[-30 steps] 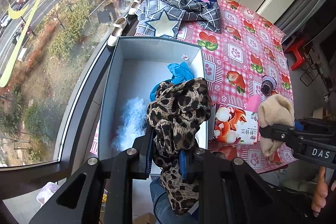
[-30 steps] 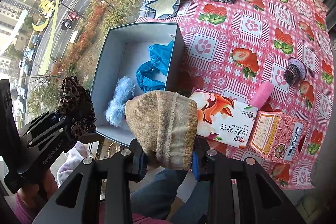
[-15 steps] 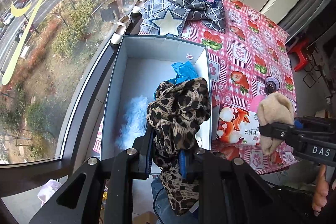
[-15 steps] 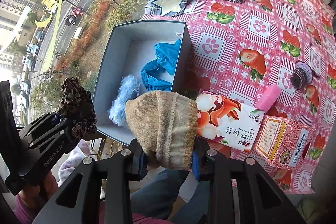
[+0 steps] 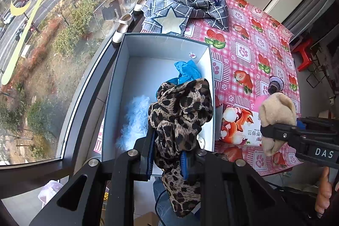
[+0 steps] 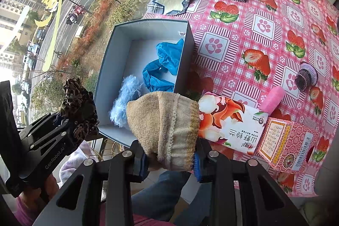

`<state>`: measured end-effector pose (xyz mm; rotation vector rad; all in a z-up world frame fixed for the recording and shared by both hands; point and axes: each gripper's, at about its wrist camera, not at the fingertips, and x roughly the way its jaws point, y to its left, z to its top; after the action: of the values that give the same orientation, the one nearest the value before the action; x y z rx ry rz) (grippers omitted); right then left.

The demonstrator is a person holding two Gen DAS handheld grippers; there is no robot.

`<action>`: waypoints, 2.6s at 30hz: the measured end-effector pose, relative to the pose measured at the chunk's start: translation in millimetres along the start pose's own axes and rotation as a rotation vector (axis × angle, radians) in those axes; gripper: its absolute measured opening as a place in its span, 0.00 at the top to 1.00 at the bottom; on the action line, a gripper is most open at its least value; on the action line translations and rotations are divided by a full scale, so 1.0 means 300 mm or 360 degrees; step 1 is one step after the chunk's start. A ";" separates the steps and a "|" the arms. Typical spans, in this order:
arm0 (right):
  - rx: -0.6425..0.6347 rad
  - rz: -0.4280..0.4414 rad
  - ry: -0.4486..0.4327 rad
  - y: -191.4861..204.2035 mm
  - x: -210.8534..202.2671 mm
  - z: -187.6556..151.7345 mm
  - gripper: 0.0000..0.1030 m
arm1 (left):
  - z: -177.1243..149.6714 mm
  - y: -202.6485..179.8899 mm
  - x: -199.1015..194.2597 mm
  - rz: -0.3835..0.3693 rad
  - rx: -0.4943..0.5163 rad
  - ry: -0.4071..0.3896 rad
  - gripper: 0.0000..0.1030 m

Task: Organize soft objects
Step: 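Hold the scrunchie above the box with the left tool while the right tool holds the sock nearby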

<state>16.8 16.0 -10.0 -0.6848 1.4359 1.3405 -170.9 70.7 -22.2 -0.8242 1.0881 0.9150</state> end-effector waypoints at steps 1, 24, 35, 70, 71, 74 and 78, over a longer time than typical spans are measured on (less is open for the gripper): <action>-0.0001 0.0001 0.0001 0.000 0.002 0.001 0.67 | 0.000 0.000 0.001 0.0001 0.0001 0.0002 0.79; 0.0003 0.0007 0.0014 -0.006 0.009 0.003 0.67 | 0.001 -0.008 0.012 0.0001 0.0011 0.0015 0.79; 0.0010 0.0008 0.0015 -0.008 0.011 0.002 0.67 | -0.003 -0.013 0.015 0.0000 0.0011 0.0017 0.79; -0.0047 0.0011 0.0073 0.063 0.074 0.098 0.67 | 0.012 0.016 0.104 0.0054 -0.0019 0.0122 0.79; -0.0054 0.0009 0.0075 0.070 0.077 0.102 0.67 | 0.012 0.019 0.107 0.0056 -0.0020 0.0127 0.79; -0.0068 0.0010 0.0086 0.086 0.089 0.116 0.68 | 0.021 0.022 0.120 0.0062 -0.0018 0.0143 0.79; -0.0076 0.0008 0.0100 0.098 0.106 0.131 0.67 | 0.032 0.023 0.137 0.0065 -0.0017 0.0163 0.79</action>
<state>-8.9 67.1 -23.1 -0.7614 1.4600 1.3716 -165.6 90.2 -60.0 -0.8682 1.1932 0.9215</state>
